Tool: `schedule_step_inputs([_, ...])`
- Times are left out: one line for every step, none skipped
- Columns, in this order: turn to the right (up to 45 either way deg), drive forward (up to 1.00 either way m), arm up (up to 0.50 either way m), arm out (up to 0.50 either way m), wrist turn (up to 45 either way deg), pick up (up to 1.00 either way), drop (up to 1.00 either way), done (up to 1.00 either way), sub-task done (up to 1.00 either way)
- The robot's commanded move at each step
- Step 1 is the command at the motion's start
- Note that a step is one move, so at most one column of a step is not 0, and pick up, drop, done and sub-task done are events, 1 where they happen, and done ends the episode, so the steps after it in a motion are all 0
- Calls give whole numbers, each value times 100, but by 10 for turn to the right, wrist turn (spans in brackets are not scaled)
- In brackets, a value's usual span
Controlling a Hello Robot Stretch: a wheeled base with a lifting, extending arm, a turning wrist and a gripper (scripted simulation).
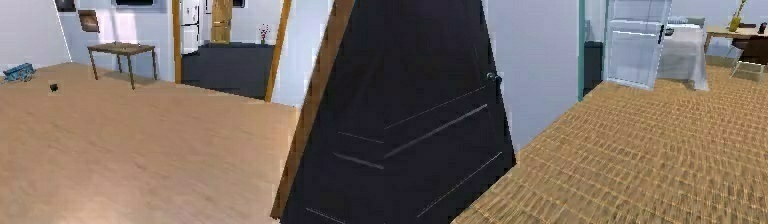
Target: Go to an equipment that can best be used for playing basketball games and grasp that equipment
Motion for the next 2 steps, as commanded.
schedule_step_inputs([450,0,0,0,0,0,0,0,0])
schedule_step_inputs([450,0,0,0,0,0,0,0,0])
